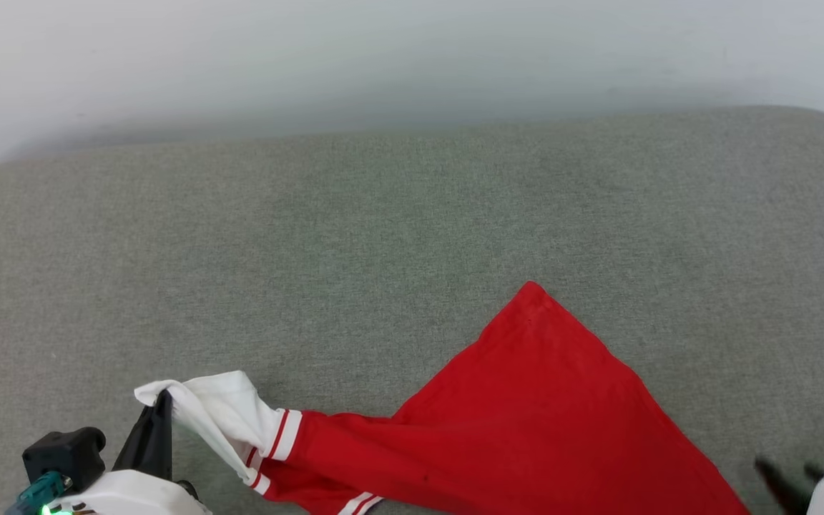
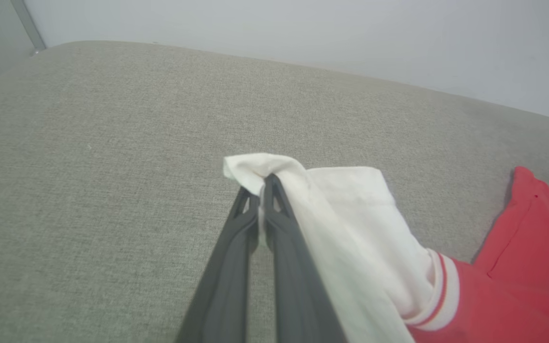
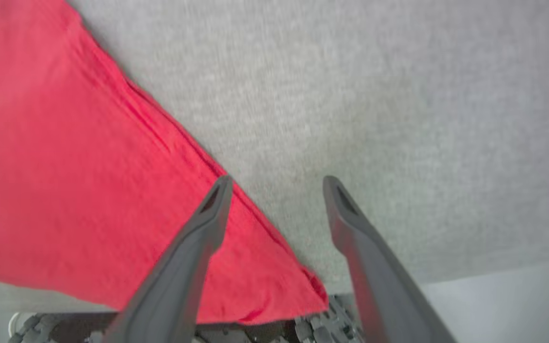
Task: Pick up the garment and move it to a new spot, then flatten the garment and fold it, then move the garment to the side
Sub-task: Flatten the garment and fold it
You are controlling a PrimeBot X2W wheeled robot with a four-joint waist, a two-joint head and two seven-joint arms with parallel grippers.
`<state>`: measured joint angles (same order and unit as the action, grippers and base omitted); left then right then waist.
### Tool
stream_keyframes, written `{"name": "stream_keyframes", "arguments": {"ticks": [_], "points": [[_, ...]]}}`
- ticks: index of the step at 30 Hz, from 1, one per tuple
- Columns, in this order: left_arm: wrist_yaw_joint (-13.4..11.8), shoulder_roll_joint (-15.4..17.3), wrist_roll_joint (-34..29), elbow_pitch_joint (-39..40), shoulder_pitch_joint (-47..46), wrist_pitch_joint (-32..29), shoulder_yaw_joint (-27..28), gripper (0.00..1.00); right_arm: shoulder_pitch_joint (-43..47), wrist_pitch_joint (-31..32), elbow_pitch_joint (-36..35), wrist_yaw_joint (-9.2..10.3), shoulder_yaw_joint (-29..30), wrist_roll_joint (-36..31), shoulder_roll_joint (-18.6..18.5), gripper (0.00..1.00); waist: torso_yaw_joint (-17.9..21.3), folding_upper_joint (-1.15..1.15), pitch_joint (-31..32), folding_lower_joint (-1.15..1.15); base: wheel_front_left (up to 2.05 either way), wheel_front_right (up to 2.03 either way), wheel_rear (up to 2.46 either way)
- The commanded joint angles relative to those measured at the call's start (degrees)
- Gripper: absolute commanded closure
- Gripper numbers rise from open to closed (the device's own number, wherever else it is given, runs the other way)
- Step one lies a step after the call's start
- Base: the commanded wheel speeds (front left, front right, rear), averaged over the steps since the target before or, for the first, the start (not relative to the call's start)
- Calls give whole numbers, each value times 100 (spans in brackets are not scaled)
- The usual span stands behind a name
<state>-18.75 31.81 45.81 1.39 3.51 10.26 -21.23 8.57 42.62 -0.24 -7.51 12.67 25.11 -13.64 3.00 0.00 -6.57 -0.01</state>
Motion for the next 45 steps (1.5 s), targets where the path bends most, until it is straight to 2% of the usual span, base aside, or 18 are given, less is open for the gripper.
{"name": "stream_keyframes", "arguments": {"ticks": [1,5,7,9,12,14,19,24,29,36,37,38,39,40,45], "points": [[-40,37,-38,59,-57,22,38,100,-257,-505,-80,4,20,-52,43,0,16,0,-64,1,0,0,0],[-65,66,-96,196,-193,49,51,100,-725,-1702,-4,3,-139,-59,56,0,-4,0,-221,1,0,0,0],[-65,70,-140,265,-270,47,50,100,-1043,-2080,70,4,-255,3,19,0,-32,0,-332,1,0,0,0],[-54,70,-178,351,-384,40,26,100,-1342,-2172,176,3,-487,98,-60,0,-89,0,-474,1,0,0,0],[47,35,-287,465,-696,26,-79,100,-2049,-1820,322,3,-989,203,-358,0,-295,0,-749,1,0,0,0],[58,19,-301,474,-760,24,-113,100,-2212,-1603,357,3,-1146,246,-413,0,-350,0,-805,1,0,0,0],[196,-117,-410,485,-1142,43,-271,100,-2986,-183,416,3,-1824,310,-646,0,-649,0,-1100,1,0,0,0],[369,-307,-489,369,-1542,73,-443,100,-3538,1145,568,3,-2195,378,-657,0,-976,0,-1404,1,0,0,0],[524,-472,-536,217,-1832,149,-557,100,-3898,1731,788,3,-2550,351,-651,0,-1163,0,-1656,1,0,0,0],[658,-586,-512,-19,-1975,226,-617,100,-3834,2259,1595,4,-2975,503,-569,0,-1219,0,-1784,1,0,0,0],[662,-596,-505,-44,-1981,239,-619,100,-3798,2315,1662,4,-2989,559,-531,19,-1219,0,-1785,1,0,0,0],[679,-603,-502,-65,-1991,248,-622,100,-3815,2370,1705,4,-3043,582,-565,72,-1221,0,-1787,1,0,0,0],[692,-605,-497,-93,-1998,257,-623,100,-3822,2394,1736,4,-3091,613,-597,94,-1218,0,-1783,1,0,0,0],[698,-601,-494,-118,-2000,258,-621,100,-3819,2368,1750,4,-3116,665,-600,100,-1211,0,-1770,1,0,0,0],[725,-530,-476,-232,-1964,238,-607,100,-4024,2133,1623,3,-3199,723,-724,100,-1139,0,-1585,1,0,0,0]]}}
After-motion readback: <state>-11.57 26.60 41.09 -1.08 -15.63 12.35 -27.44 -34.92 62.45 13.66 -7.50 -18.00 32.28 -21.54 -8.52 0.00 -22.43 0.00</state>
